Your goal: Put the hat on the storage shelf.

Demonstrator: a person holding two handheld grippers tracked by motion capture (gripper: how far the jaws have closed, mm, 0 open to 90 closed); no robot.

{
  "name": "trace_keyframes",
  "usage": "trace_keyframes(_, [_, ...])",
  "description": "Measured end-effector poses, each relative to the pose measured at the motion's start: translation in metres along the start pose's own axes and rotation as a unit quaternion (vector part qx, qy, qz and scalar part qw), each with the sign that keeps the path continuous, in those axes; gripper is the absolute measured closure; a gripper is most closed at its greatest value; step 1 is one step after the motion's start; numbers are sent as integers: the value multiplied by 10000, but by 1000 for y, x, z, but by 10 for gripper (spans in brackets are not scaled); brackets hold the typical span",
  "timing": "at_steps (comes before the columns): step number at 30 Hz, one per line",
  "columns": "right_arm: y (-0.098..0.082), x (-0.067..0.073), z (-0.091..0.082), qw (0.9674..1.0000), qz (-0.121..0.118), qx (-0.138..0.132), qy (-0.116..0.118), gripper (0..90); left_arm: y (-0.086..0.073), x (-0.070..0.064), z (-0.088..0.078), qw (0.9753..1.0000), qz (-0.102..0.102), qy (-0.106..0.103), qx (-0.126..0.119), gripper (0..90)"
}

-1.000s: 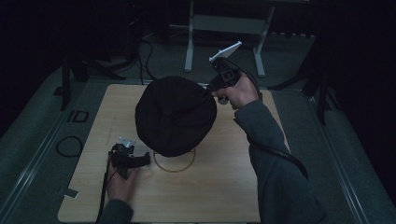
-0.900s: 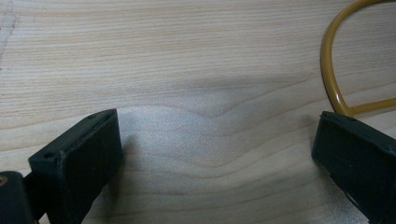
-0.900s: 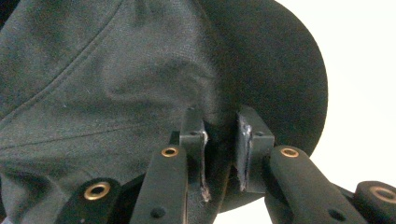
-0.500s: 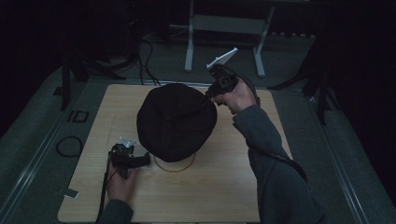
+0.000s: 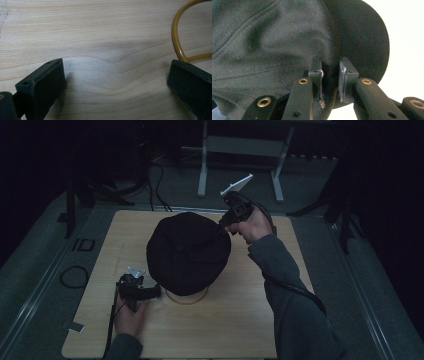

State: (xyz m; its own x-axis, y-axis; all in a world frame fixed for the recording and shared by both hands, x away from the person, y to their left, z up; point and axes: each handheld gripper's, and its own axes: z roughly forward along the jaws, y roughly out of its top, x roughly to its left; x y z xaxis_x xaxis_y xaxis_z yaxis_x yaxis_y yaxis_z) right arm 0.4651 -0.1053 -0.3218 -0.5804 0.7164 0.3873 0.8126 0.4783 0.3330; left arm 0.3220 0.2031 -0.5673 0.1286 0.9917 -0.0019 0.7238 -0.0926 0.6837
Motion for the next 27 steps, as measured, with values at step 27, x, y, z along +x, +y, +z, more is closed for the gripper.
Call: trace_keyframes(27, [-4, 10, -2, 9945, -740, -14, -734, 497, 0, 0, 0, 10000, 6, -12, 21, 12])
